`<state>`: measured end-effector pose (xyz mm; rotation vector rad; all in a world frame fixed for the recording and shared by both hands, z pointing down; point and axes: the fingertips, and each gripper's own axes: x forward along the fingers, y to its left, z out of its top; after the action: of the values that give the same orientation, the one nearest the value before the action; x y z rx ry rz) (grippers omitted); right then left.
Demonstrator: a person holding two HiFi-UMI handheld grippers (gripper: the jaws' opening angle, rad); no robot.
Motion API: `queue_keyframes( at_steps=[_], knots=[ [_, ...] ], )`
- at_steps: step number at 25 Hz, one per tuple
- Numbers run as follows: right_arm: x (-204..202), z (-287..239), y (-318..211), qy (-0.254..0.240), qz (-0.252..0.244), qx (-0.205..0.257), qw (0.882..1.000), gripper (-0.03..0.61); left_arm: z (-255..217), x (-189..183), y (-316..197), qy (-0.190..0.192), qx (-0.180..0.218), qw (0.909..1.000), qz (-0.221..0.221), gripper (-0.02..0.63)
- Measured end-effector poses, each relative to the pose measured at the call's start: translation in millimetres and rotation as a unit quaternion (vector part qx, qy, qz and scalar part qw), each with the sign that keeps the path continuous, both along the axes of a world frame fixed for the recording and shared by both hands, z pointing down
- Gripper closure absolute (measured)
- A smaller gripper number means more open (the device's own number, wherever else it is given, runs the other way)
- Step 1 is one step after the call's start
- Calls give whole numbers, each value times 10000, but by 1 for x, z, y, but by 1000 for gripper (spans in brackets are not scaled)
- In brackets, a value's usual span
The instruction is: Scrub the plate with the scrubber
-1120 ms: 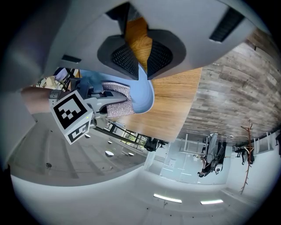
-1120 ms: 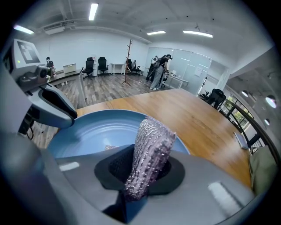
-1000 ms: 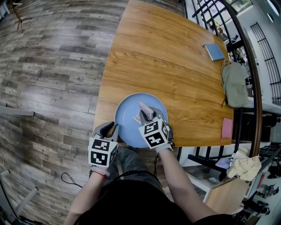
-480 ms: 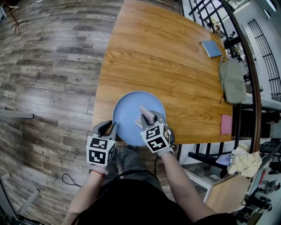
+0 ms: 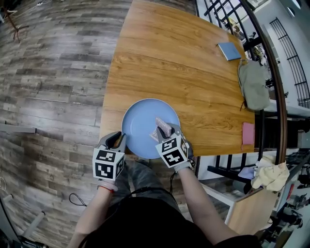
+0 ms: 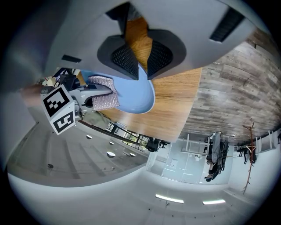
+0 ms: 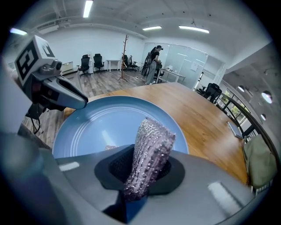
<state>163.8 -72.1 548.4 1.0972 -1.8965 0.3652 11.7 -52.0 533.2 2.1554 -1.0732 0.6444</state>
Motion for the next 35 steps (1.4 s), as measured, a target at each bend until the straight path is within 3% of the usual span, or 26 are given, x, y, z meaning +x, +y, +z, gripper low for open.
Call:
queue_keyframes(
  at_steps=[13, 19, 22, 27, 29, 30, 33, 35],
  knots=[
    [16, 2, 17, 241, 67, -415, 9988, 505, 0, -3, -2, 21, 33, 9996, 296, 555],
    [26, -3, 20, 558, 31, -489, 9972, 499, -6, -7, -6, -234, 204, 9984, 462, 555],
    [35, -13, 19, 562, 183, -301, 9978, 499, -6, -12, -8, -357, 207, 9980, 484, 555],
    [43, -38, 16, 164, 466, 109, 9987, 499, -11, -16, -17, -385, 251, 9981, 399, 558],
    [46, -46, 18, -85, 618, 260, 9977, 499, -12, -16, -18, -423, 281, 9979, 398, 617],
    [47, -50, 19, -238, 708, 349, 9966, 499, -14, -16, -18, -440, 317, 9977, 401, 617],
    [51, -71, 11, -738, 926, 820, 9896, 499, -24, -15, -31, -332, 583, 9968, 427, 617],
    [56, -90, 3, -1027, 991, 1229, 9821, 500, -39, -10, -44, -54, 889, 9950, 449, 617]
  ],
)
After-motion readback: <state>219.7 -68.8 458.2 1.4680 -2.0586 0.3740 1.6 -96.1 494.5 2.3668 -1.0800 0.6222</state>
